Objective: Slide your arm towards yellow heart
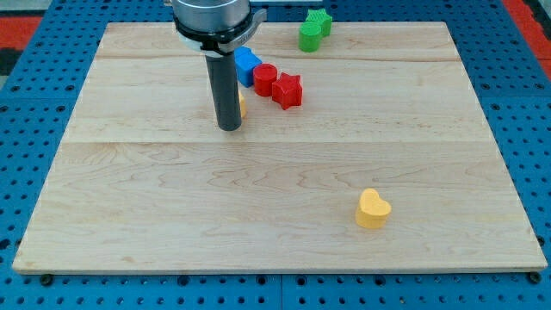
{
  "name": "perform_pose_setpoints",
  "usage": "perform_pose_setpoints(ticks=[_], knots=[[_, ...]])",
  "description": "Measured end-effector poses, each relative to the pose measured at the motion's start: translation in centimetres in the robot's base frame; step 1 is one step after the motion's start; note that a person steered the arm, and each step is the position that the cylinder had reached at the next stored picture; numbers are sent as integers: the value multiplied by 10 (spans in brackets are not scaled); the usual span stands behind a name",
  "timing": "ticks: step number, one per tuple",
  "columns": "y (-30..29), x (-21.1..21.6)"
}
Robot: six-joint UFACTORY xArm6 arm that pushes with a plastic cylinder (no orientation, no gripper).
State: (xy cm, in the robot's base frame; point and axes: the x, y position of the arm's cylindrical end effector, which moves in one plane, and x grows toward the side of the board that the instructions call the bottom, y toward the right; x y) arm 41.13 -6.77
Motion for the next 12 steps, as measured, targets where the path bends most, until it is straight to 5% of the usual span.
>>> perform_pose_setpoints(ticks=[2,7,10,12], knots=[[-7,0],[23,183],[137,185],[146,169]])
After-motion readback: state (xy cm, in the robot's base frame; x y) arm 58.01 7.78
